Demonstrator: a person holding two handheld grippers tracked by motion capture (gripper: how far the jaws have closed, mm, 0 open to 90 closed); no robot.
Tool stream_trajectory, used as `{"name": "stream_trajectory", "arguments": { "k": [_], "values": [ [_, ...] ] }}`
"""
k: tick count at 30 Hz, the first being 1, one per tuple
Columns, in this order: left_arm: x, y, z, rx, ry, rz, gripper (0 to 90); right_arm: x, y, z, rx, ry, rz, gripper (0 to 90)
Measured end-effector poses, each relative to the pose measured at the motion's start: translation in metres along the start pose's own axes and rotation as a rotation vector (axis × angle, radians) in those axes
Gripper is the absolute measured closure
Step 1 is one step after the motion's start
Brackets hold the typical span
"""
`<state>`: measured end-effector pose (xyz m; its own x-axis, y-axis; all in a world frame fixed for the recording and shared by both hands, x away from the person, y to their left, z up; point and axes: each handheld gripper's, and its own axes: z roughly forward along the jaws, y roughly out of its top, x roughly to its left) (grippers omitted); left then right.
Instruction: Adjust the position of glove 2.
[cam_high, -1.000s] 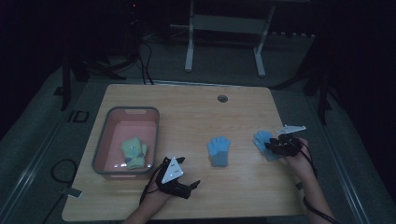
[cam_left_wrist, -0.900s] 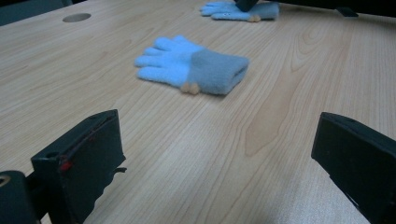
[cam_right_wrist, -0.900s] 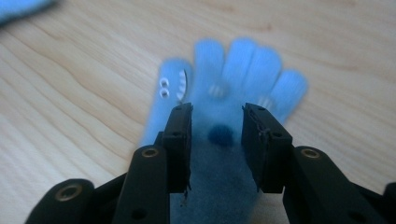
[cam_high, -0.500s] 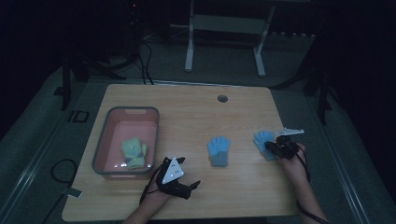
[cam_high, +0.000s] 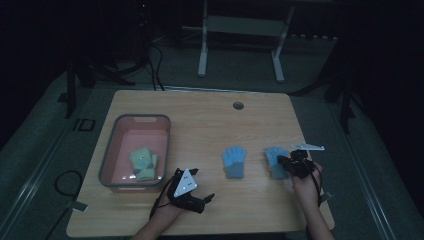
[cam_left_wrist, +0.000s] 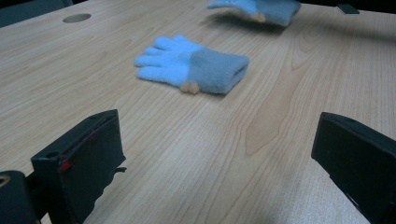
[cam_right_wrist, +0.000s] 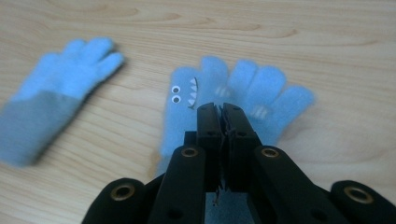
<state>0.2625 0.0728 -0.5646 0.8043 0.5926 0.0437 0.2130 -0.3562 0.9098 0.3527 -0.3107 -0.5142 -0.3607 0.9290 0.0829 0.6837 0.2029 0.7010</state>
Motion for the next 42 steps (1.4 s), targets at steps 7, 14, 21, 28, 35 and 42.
{"name": "stream_trajectory", "arguments": {
  "k": [7, 14, 21, 28, 35, 42],
  "values": [
    [-0.001, 0.000, 0.000, 0.001, -0.001, 0.005, 2.3, 0.020, -0.002, 0.006, 0.006, -0.021, -0.003, 86.6],
    [0.000, 0.000, 0.000, 0.002, -0.002, 0.005, 2.3, 0.027, -0.006, 0.025, 0.026, -0.038, -0.021, 84.5],
    [-0.001, 0.000, 0.000, 0.002, -0.001, 0.012, 2.3, 0.028, -0.009, 0.031, 0.040, -0.038, -0.039, 76.9],
    [-0.001, 0.000, 0.000, 0.001, -0.004, 0.012, 2.3, 0.020, -0.008, 0.022, 0.019, -0.014, -0.094, 67.9],
    [-0.001, 0.000, 0.000, 0.002, -0.002, 0.010, 2.3, 0.014, -0.011, 0.022, 0.028, 0.028, -0.235, 62.0],
    [-0.001, 0.000, 0.000, 0.002, -0.002, 0.011, 2.3, 0.013, -0.019, 0.027, 0.026, 0.015, -0.282, 67.0]
  ]
}}
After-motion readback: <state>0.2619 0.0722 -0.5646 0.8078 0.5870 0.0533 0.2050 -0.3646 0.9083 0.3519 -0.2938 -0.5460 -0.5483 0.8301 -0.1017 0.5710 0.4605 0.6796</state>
